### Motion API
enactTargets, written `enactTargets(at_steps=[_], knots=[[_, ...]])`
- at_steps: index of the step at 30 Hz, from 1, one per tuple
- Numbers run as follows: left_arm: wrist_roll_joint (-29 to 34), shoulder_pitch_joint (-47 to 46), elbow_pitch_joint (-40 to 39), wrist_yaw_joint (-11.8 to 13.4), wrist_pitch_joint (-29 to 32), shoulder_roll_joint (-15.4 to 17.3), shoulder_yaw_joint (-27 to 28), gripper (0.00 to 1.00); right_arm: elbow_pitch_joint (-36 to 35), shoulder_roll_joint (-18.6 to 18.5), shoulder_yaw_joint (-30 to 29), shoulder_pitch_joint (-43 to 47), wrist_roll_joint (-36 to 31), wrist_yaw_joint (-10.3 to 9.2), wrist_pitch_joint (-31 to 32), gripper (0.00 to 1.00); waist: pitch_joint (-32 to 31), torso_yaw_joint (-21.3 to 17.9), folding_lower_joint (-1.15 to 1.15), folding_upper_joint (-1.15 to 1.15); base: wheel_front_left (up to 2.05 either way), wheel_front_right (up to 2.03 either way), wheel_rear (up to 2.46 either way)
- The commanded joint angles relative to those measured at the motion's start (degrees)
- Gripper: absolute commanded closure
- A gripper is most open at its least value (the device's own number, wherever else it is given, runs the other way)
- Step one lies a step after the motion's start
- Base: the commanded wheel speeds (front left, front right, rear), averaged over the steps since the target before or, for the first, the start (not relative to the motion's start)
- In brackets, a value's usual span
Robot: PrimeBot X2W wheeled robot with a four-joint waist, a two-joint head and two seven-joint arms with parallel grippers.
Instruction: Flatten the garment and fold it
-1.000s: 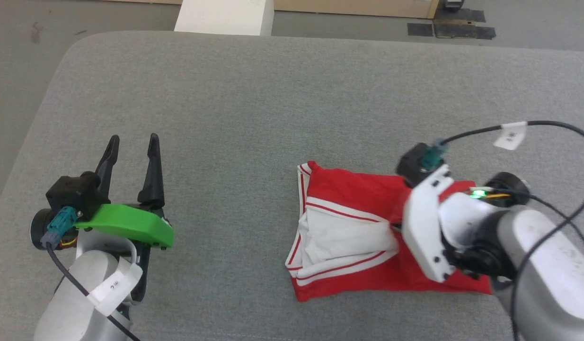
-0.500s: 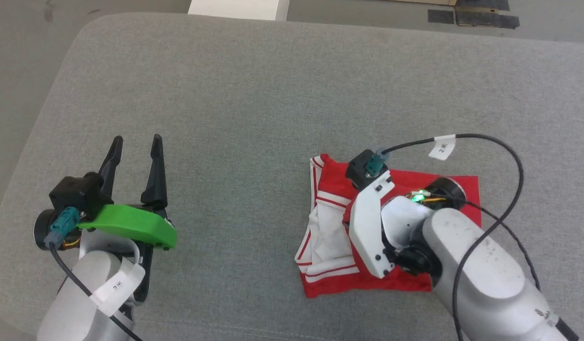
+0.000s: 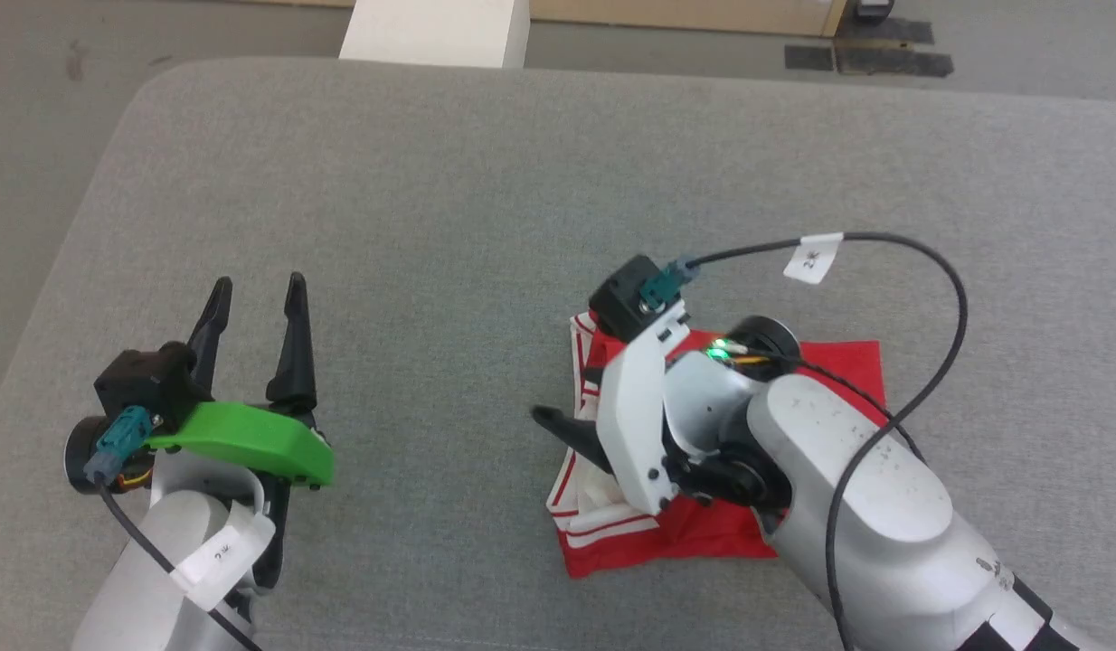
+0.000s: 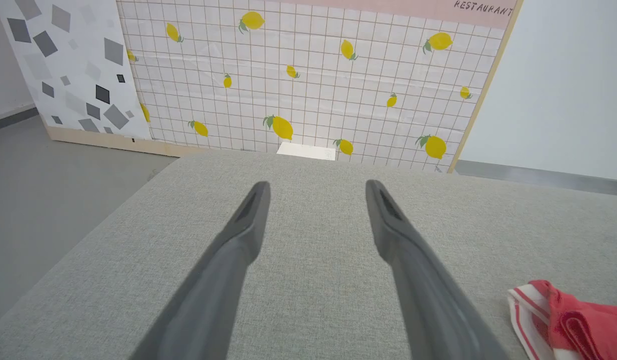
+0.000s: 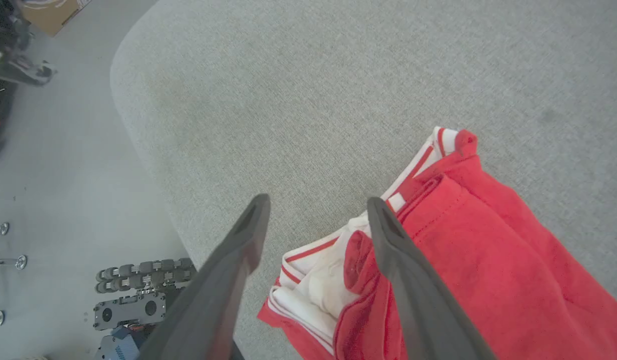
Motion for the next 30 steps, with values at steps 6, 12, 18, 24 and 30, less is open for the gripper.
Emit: enactTargets(at_steps=[6, 12, 18, 24, 30], knots=[[-0.6, 2.0, -0.4, 0.5, -0.2, 0.8, 0.5, 0.00, -6.7, -1.7, -1.3, -2.4, 3.9, -0.09, -3.7, 0.00, -3.8, -2.8, 0.00, 0.00, 0.00, 0.00, 0.00], [-0.1, 3.0, -1.4, 1.3, -0.3, 0.9, 0.6, 0.00, -12.5, -5.1, -8.0, -2.0, 3.0, -0.09, -12.4, 0.00, -5.5, -4.3, 0.00, 0.00, 0.00, 0.00, 0.00], [0.6, 4.0, -2.3, 2.2, -0.5, 1.1, 1.0, 0.00, -16.0, -8.0, -19.6, 1.3, -2.1, -0.09, -26.2, 0.00, -6.4, -5.8, 0.00, 0.00, 0.00, 0.00, 0.00], [0.7, 4.6, -2.3, 2.6, -0.5, 1.0, 1.3, 0.00, -16.9, -8.9, -31.9, 7.9, -9.1, -0.09, -39.7, 0.00, -6.7, -6.7, 0.00, 0.00, 0.00, 0.00, 0.00], [0.8, 4.6, -2.3, 3.0, -0.6, 0.4, 1.8, 0.00, -15.9, -6.6, -41.2, 16.5, -14.8, -0.09, -48.0, 0.00, -7.0, -6.7, 0.00, 0.00, 0.00, 0.00, 0.00]])
